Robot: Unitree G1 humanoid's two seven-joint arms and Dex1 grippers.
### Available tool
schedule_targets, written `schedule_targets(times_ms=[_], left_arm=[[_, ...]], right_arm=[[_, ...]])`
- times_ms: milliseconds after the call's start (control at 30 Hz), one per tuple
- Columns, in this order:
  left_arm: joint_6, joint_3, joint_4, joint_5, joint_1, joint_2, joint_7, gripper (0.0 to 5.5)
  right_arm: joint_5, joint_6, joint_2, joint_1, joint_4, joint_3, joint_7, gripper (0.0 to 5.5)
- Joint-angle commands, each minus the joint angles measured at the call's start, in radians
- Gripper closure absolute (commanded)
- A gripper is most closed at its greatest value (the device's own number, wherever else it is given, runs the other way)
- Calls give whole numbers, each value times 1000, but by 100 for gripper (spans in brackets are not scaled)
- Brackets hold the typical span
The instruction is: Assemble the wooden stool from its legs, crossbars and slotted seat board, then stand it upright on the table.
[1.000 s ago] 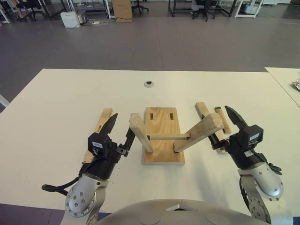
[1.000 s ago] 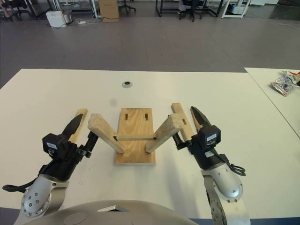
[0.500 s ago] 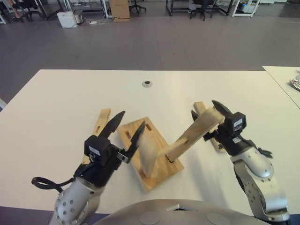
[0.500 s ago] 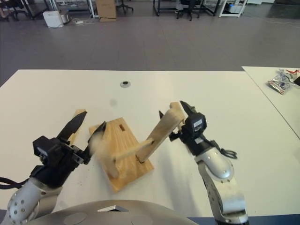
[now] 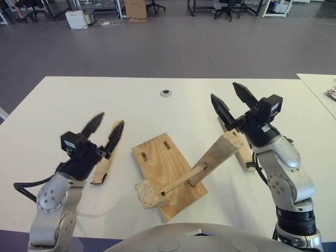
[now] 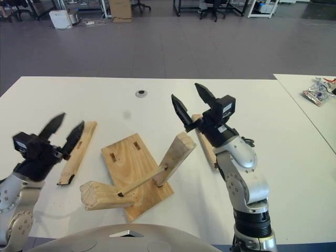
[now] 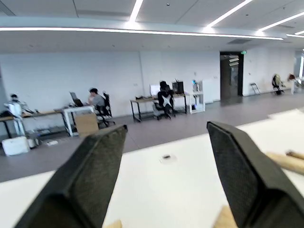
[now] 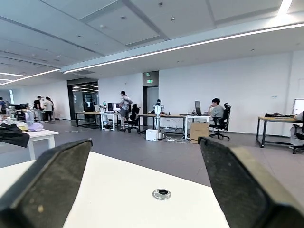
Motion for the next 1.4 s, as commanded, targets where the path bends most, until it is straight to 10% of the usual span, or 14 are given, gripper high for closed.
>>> schedule_targets(times_ms=[33, 333, 600, 900, 1167, 1400], left_arm=[[59, -92, 127, 339, 134, 187, -55, 236], [18, -355, 243, 457, -162, 191, -279, 236], [-10, -351, 659, 519, -647, 53, -204, 236], [8, -282, 296, 266, -256, 238, -502, 236], [74, -284, 129, 196, -61, 237, -505, 236], [310, -396, -106, 124, 145, 303, -472, 236]], right_arm=[[3, 15, -47, -12, 80, -62, 32, 133], [-62, -50, -22, -13, 157, -46, 51, 133], [-102, -73, 26, 26, 138, 5, 41, 133], [-117, -96, -40, 23, 215, -28, 128, 133], [-245, -12, -604, 4, 489, 115, 791, 133], [-195, 53, -673, 133, 305, 201, 982, 133]])
